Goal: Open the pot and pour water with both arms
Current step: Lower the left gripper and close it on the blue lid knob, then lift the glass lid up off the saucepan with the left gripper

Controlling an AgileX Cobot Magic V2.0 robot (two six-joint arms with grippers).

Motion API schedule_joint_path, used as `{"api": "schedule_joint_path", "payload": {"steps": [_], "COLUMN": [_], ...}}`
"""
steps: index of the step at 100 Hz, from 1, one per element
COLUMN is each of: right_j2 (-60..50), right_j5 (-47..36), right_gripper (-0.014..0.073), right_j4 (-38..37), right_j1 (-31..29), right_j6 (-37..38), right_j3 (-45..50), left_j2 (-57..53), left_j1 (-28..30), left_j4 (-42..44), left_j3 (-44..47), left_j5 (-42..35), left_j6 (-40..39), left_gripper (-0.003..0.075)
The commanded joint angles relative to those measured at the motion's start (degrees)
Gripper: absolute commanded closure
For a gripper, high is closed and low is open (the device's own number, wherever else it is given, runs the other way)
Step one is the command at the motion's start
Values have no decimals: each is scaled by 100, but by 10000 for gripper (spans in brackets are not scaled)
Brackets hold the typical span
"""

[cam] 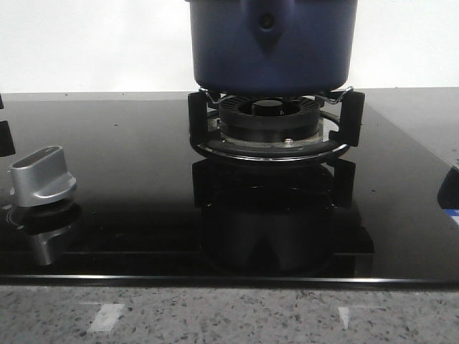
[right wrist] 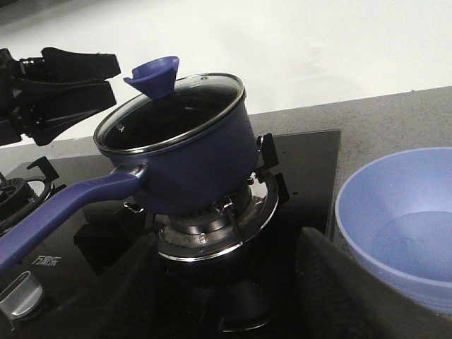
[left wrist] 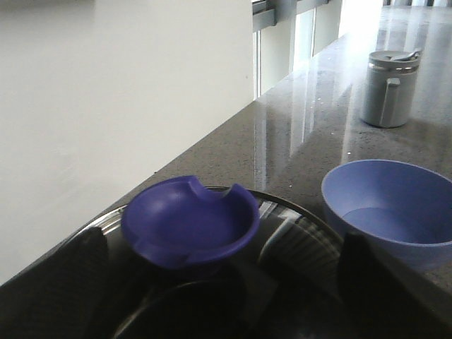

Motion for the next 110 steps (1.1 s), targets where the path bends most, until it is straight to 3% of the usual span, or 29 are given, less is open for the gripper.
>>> {"api": "schedule_joint_path", "payload": {"steps": [1,56,110], "right_j2": [119,119,119], "right_j5": [-334,-180,-180], "right_gripper": [211,211,211], "right_j4": [80,80,77], "right_j1": [7,7,7], "right_j6": [-74,-74,-74], "right_j3": [-168,-168,-168], "left_j2": [-177,541,1188], "left_j1": [46,46,35], "left_j4": [-569,-569,-569], "left_j3": [-208,-853,-1402], "left_j5": [78,126,723], "left_j6": [18,-51,-347], "left_gripper": [130,132,132]}}
